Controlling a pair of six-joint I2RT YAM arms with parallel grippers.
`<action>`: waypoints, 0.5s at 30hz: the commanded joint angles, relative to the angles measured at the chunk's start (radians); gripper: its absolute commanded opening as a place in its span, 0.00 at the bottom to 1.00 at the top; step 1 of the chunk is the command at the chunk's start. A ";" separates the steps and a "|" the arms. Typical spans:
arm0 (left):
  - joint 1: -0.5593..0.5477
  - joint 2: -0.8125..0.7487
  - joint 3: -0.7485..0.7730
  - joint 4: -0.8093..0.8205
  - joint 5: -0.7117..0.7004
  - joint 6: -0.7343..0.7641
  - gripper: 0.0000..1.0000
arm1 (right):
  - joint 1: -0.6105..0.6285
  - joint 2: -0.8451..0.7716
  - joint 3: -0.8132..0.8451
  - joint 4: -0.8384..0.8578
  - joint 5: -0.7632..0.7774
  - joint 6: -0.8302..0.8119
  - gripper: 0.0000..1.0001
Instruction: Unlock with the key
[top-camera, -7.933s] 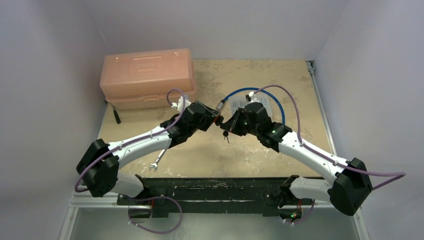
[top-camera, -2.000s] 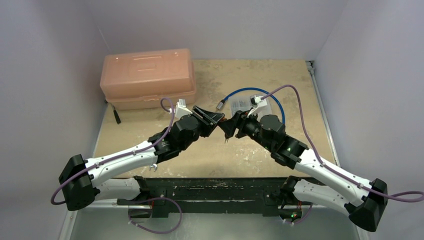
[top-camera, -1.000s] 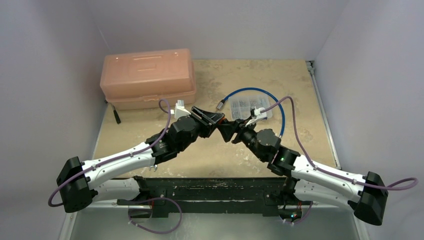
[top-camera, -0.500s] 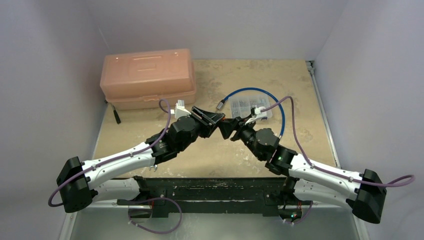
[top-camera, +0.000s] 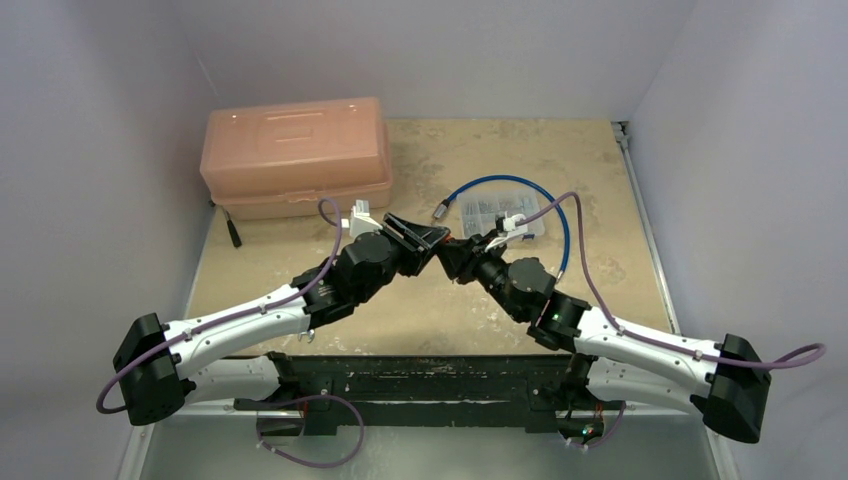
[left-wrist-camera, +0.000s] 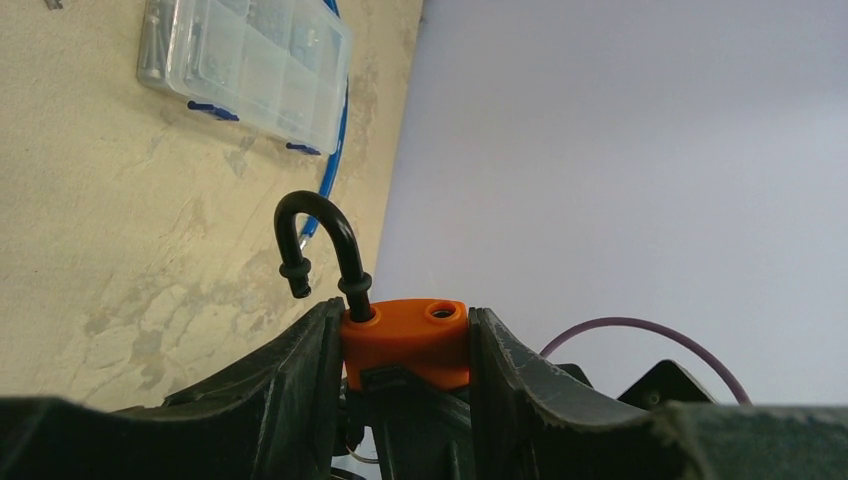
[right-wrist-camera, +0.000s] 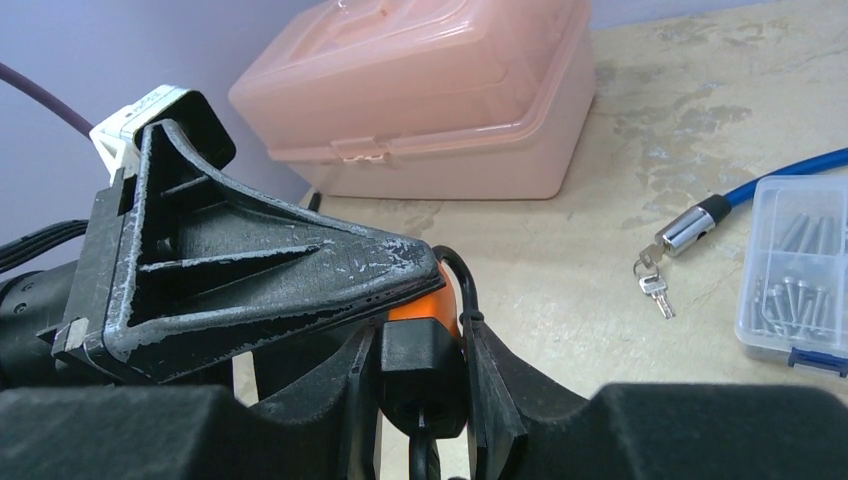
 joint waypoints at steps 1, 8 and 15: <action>-0.002 -0.049 0.006 0.081 0.024 0.040 0.21 | -0.006 -0.039 0.045 -0.022 0.015 0.021 0.00; -0.002 -0.128 -0.020 0.064 0.029 0.199 0.86 | -0.006 -0.120 0.045 -0.082 -0.049 0.030 0.00; 0.003 -0.247 -0.093 0.047 0.045 0.261 0.81 | -0.006 -0.221 0.013 -0.074 -0.161 0.036 0.00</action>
